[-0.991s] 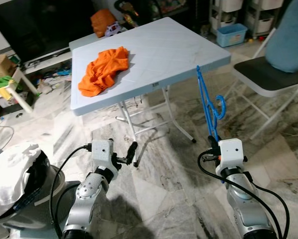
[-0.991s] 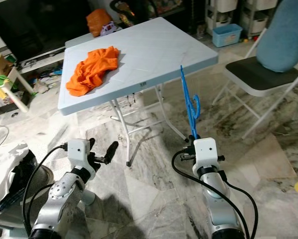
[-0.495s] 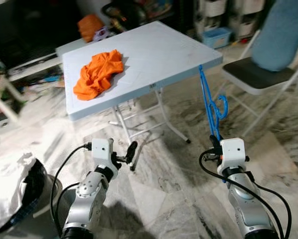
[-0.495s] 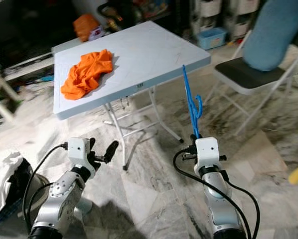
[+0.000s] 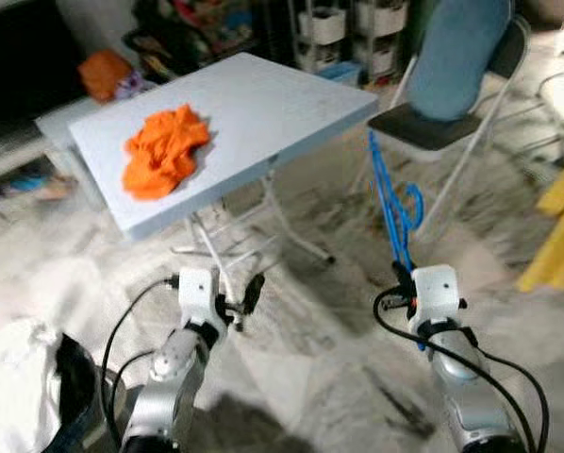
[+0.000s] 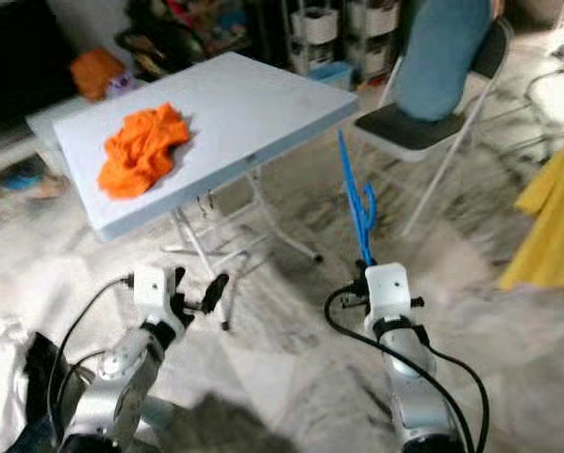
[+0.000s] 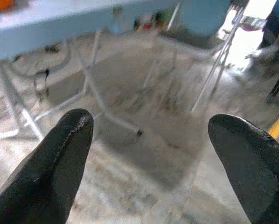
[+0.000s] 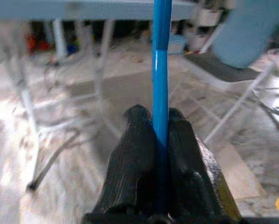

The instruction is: Hang hanger

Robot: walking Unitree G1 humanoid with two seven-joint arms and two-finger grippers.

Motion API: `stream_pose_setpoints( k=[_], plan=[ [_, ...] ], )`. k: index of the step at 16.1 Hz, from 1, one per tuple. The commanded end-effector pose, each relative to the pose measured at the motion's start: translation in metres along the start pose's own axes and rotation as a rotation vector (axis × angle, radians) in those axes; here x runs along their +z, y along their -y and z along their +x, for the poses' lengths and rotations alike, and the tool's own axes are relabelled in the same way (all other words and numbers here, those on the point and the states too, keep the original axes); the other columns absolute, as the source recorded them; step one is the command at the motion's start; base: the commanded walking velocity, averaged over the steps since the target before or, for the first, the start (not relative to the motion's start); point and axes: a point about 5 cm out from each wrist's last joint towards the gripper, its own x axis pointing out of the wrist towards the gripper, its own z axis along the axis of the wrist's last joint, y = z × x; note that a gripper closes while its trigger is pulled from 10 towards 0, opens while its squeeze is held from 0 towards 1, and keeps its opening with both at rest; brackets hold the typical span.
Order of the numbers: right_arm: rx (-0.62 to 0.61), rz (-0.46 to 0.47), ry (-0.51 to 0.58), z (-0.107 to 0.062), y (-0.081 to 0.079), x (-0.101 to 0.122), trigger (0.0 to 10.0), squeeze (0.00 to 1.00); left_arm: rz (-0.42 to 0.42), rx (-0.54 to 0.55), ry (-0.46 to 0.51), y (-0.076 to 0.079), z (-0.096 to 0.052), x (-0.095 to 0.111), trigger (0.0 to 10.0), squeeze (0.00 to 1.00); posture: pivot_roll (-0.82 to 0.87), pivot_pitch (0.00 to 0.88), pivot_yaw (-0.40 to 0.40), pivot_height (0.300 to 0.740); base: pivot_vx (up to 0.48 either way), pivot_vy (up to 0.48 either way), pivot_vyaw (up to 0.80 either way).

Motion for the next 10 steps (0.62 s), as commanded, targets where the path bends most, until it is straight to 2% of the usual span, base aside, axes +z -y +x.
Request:
stream_pose_setpoints(
  k=[1,2,5,7,10],
  plan=[
    [0.072,-0.002,0.023,0.008,-0.017,0.009,10.0,0.0,0.014,0.037,0.004,-0.013,-0.008,-0.002,10.0,0.0,-0.14,0.0,0.069,0.74,0.0,0.0,0.0],
    [0.105,-0.015,0.01,0.011,-0.023,0.008,10.0,0.0,-0.006,0.046,0.023,-0.014,-0.009,-0.002,10.0,0.0,-0.12,0.0,0.04,0.74,0.0,0.0,0.0],
    [0.123,-0.006,-0.01,0.016,-0.027,0.006,10.0,0.0,-0.056,0.054,0.043,-0.015,-0.015,-0.005,10.0,0.0,-0.11,0.0,0.04,0.74,0.0,0.0,0.0],
    [0.112,0.006,-0.018,0.017,-0.026,0.003,10.0,0.0,-0.094,0.056,0.038,-0.015,-0.019,-0.009,10.0,0.0,-0.11,0.0,0.07,0.74,0.323,0.0,-0.8],
    [0.083,0.015,-0.024,0.012,-0.022,-0.002,10.0,0.0,-0.09,-0.004,0.011,-0.009,-0.017,-0.013,10.0,0.0,-0.14,0.0,0.115,0.74,0.351,0.0,-0.8]
  ],
)
